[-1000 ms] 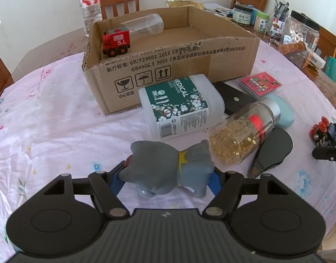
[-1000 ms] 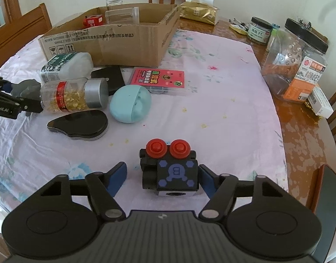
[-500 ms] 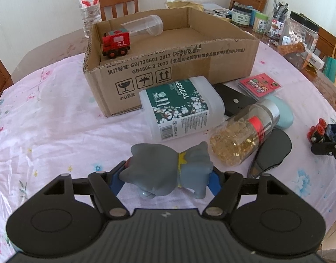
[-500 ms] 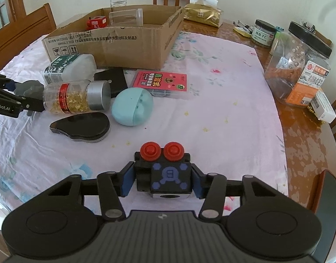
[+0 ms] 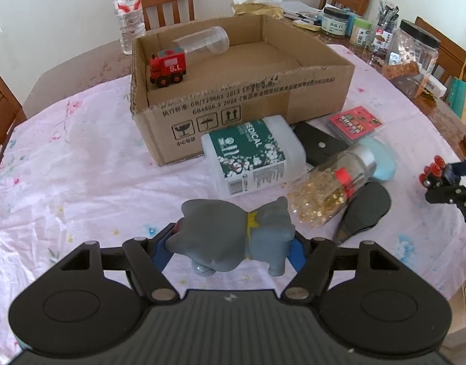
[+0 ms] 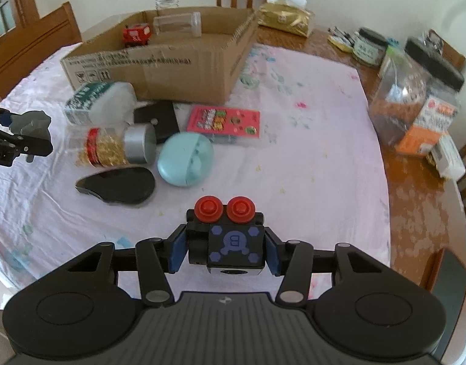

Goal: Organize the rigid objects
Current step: 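Carry the robot and elephant into the cardboard box and release both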

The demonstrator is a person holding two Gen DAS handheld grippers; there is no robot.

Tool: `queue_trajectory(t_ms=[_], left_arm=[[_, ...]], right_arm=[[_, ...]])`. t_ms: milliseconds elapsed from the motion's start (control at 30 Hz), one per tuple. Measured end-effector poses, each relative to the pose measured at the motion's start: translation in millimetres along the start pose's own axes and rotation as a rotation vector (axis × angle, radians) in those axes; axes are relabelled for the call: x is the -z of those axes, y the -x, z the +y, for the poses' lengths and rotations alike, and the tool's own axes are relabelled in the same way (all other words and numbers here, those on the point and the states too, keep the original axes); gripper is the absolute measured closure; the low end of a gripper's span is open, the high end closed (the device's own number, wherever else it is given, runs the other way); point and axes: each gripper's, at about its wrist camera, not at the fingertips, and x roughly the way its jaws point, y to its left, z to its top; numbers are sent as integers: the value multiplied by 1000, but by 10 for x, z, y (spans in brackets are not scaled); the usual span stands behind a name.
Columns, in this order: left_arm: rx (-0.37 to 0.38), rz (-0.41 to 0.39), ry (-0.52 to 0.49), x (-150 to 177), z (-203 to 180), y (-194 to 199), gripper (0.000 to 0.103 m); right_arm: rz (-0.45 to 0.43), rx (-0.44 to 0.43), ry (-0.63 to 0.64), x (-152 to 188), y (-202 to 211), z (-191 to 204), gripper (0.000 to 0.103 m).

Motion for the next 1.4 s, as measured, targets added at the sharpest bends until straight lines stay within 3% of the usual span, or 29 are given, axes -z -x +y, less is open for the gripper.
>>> queue_trajectory(t_ms=[133,367,833,900,933,967,1133,1400], left_arm=[[19,-24,-1,-142,11,209,31],[-11,-127,-3,-539,85,364,31],[-82,-220,-5,-1212,284,-57,29],[-94,-216,16,-1236,318,-139,24],[-110,-216,25,-1237,324,-165,13],[-131,-227,30,-1218,327,-172,9],[-115,-237,101,-1068,418,-73,8],[-179,-241,207,-705,486,234,4]], right_arm=[[-18,-25,37,-163,100,15,47],[-81,-78,136,-586,250,93,47],[-195,-138,238,-1567,155,270,47],[-193,-142,242,-1643,98,299,47],[-192,-145,243,-1686,68,313,47],[-192,-147,245,-1714,47,331,47],[-184,-152,253,-1833,-40,380,47],[-162,-130,266,-2139,-264,376,47]])
